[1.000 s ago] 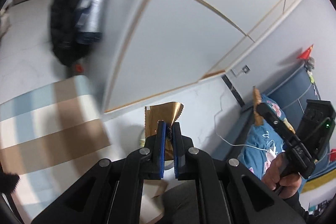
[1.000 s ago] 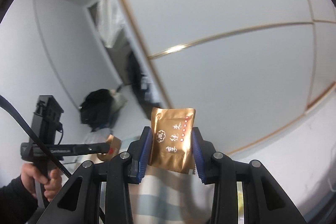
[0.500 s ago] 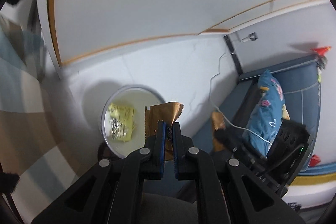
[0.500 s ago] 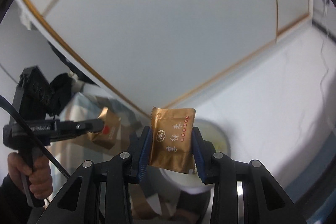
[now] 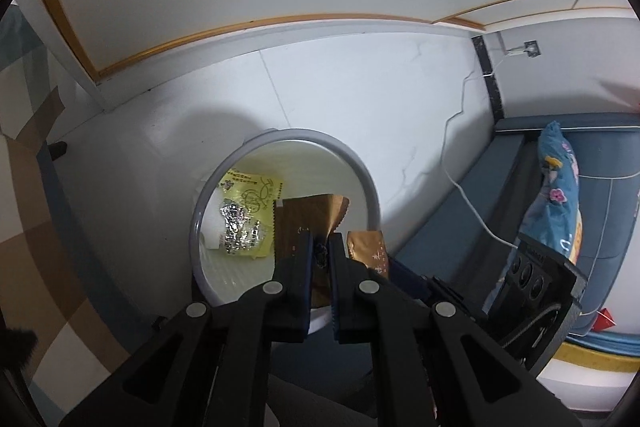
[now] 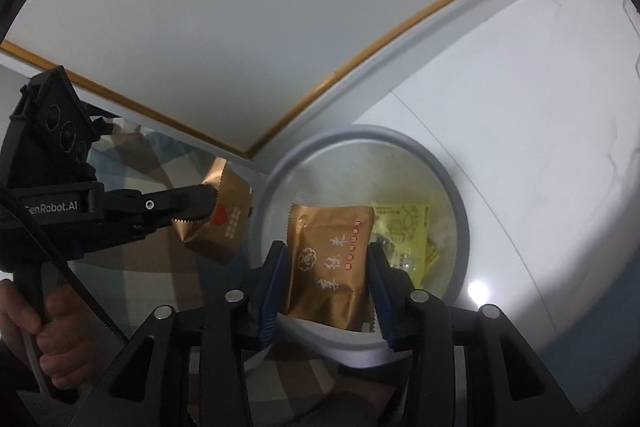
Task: Collect trash
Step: 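Open both tools over the white bin to drop the packets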
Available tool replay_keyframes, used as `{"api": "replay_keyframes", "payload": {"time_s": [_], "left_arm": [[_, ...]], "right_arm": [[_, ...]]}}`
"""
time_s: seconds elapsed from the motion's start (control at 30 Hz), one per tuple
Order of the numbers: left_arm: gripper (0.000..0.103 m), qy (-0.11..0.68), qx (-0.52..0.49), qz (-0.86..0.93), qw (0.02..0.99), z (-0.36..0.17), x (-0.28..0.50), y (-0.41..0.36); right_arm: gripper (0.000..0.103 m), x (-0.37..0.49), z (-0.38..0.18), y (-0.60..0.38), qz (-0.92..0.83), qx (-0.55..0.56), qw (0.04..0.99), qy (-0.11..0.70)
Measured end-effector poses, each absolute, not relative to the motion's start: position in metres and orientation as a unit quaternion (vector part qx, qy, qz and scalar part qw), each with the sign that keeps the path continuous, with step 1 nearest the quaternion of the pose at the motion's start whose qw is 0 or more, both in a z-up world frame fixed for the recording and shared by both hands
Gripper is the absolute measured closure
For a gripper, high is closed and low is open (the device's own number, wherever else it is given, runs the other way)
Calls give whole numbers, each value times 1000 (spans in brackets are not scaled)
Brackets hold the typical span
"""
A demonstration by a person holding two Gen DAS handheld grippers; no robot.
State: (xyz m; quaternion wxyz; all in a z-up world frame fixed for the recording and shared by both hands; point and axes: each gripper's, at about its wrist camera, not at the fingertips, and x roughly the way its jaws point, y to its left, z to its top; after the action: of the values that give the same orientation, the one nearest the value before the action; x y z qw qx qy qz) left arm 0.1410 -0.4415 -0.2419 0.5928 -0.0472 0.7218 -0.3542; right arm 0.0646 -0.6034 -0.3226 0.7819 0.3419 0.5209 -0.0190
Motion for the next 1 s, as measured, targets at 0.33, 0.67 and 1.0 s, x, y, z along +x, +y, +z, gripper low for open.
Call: {"api": "replay_keyframes", "payload": {"time_s": [0.33,0.67,1.0], "left_arm": [[90,750,-30,-339,567,-253,141,-452],[36,703,22,-328,631,-211,130,-436],[18,595,68,-295,745,-128,100,-395]], "right_arm": [[40,68,-337,-590,-20,339,781,524],[32,45,-319,-593,-24,335,791,511],[27,24,-263,-592,-35,324,813,482]]}}
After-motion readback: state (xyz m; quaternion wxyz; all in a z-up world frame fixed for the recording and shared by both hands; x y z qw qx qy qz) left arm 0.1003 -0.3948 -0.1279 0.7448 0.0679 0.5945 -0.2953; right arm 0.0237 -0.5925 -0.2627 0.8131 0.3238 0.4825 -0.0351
